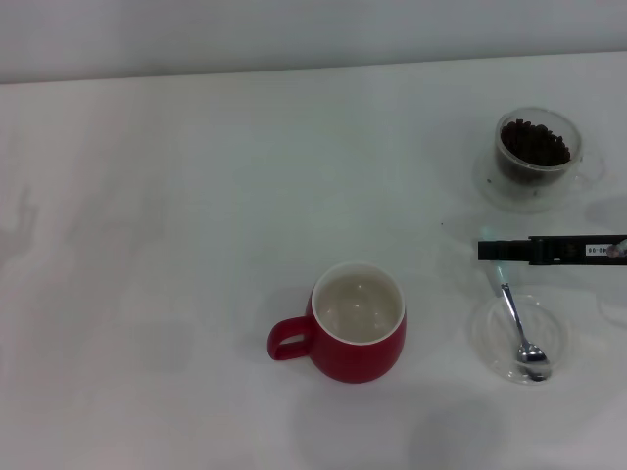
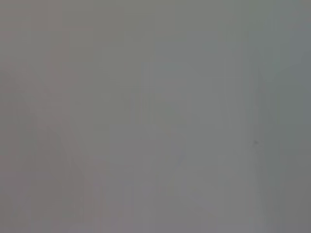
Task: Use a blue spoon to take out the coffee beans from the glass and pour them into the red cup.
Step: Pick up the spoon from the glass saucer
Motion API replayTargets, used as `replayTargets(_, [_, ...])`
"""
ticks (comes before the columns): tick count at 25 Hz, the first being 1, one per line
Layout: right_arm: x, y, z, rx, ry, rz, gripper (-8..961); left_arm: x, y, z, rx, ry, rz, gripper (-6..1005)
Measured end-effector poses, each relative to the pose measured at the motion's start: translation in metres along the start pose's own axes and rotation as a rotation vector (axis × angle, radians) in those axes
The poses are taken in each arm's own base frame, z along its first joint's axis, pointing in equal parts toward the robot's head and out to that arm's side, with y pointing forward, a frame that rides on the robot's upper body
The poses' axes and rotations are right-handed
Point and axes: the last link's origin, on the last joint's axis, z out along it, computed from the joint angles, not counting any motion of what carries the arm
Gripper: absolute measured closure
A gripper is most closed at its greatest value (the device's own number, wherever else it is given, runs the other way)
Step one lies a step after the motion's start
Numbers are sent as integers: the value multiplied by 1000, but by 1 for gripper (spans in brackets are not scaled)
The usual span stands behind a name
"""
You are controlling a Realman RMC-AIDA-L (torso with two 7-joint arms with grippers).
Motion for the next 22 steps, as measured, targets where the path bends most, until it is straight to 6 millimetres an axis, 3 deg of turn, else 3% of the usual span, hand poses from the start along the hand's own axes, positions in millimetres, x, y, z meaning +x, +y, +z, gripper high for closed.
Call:
replayTargets(8, [-1, -1, -2, 1, -23, 10, 800, 0, 0, -1, 1, -1, 0, 430])
replayTargets(22, [-9, -10, -25, 4, -177, 84, 803, -1, -1, -3, 7, -6, 0, 435])
